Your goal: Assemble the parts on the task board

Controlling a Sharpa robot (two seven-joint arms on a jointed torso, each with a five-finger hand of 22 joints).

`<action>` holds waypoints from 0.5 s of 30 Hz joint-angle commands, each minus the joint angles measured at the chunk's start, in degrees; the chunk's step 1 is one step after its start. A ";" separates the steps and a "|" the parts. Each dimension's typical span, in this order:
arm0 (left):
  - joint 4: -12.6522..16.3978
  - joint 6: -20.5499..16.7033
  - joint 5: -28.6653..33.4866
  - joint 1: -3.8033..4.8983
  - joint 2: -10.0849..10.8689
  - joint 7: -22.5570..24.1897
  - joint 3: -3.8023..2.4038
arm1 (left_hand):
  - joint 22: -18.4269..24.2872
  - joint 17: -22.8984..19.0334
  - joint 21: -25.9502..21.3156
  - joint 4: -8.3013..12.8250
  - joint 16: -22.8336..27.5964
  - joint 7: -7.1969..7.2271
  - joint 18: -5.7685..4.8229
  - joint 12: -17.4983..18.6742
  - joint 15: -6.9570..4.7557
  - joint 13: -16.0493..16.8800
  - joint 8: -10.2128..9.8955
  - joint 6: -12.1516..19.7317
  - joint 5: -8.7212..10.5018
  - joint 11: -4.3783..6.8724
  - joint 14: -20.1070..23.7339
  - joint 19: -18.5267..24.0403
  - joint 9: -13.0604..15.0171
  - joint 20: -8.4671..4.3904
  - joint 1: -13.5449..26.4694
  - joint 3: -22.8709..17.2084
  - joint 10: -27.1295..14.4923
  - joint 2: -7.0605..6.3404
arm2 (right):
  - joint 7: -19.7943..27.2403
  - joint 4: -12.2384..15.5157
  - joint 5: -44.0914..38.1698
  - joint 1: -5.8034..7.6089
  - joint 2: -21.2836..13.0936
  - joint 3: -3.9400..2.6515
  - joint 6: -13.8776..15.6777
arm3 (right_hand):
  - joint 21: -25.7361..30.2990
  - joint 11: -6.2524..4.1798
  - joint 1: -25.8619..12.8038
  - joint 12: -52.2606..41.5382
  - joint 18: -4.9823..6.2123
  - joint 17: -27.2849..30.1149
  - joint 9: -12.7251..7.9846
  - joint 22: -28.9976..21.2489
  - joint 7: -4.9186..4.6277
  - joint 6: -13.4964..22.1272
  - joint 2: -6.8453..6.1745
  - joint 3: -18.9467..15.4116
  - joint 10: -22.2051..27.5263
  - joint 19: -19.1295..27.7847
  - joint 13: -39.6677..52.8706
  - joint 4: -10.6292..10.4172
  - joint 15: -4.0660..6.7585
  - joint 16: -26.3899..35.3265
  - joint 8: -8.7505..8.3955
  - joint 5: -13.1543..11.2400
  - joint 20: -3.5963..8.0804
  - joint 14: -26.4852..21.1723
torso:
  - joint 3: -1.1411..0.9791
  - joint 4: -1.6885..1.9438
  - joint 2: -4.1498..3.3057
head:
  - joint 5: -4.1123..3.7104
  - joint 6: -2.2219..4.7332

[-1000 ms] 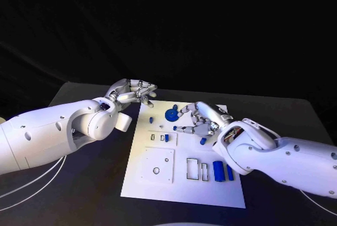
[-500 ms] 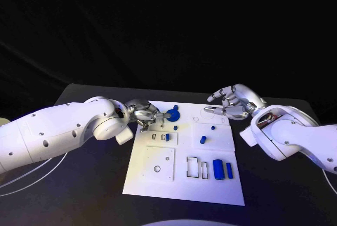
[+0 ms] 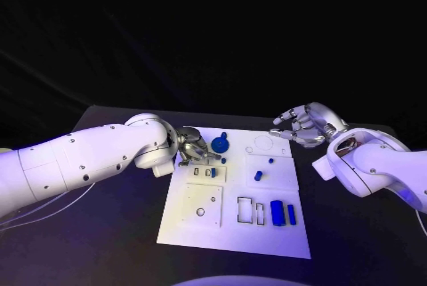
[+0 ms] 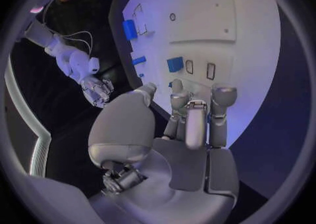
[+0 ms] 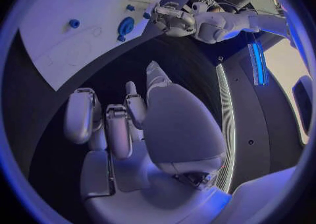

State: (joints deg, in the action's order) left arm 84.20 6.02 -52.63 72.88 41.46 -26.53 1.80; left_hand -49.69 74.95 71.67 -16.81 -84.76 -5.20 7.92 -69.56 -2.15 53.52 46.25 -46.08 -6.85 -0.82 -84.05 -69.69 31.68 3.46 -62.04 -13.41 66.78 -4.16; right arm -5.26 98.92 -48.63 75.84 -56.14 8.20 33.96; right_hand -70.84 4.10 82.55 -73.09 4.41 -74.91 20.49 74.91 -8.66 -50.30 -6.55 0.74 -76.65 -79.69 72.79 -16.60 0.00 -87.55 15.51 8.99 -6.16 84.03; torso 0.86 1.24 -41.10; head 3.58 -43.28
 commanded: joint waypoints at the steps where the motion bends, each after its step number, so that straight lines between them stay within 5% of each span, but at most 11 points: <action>1: -0.64 3.22 -4.77 0.35 -1.09 -2.49 0.17 | -0.98 3.39 0.54 -0.07 -0.39 0.40 -0.70 -0.39 -0.45 0.41 0.34 0.13 0.02 0.00 -2.02 -0.66 0.17 -0.02 0.56 0.44 0.44 0.17 | 0.09 -0.26 0.75 0.08 -0.06 -0.01 -0.74 | 0.38 -0.17 -0.53 0.27 0.32 -8.58 0.07 1.55 -0.01 -0.14 0.08 -0.27 0.35 0.30 -0.02 -0.03 0.19 0.39 0.08 -0.18 0.25 4.37 | 0.04 0.02 -0.06 | 0.13 -0.34; 15: -2.02 6.08 -6.29 0.94 -3.29 -3.18 0.66 | -2.10 3.30 1.19 -0.08 -0.36 0.47 -0.88 -0.82 -0.51 0.89 0.64 0.30 -0.02 0.07 -2.01 -1.21 0.56 -0.07 0.70 0.60 0.72 0.35 | -0.38 -0.88 0.09 0.13 0.21 0.00 -0.99 | 0.45 -0.18 -0.65 0.31 0.33 -8.47 0.07 1.52 -0.01 -0.08 0.11 -0.30 0.37 0.33 -0.06 -0.05 0.20 0.44 0.12 -0.13 0.26 4.35 | 0.12 0.02 -0.10 | 0.22 -0.58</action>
State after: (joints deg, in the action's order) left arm 82.29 9.52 -57.41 73.71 38.41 -29.00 2.45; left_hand -51.71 74.94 72.46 -16.91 -84.97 -4.99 7.93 -70.11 -2.15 54.45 46.56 -45.88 -6.85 -0.82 -84.05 -70.46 32.15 3.49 -61.82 -13.19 67.18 -3.93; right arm -5.47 98.06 -48.18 75.95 -56.00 8.22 33.79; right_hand -70.55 4.09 82.56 -73.09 4.40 -74.91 20.48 74.95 -8.66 -50.30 -6.56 0.74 -76.65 -79.69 72.81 -16.60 0.00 -87.32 15.51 8.99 -6.16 84.03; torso 0.94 1.23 -41.19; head 3.71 -43.82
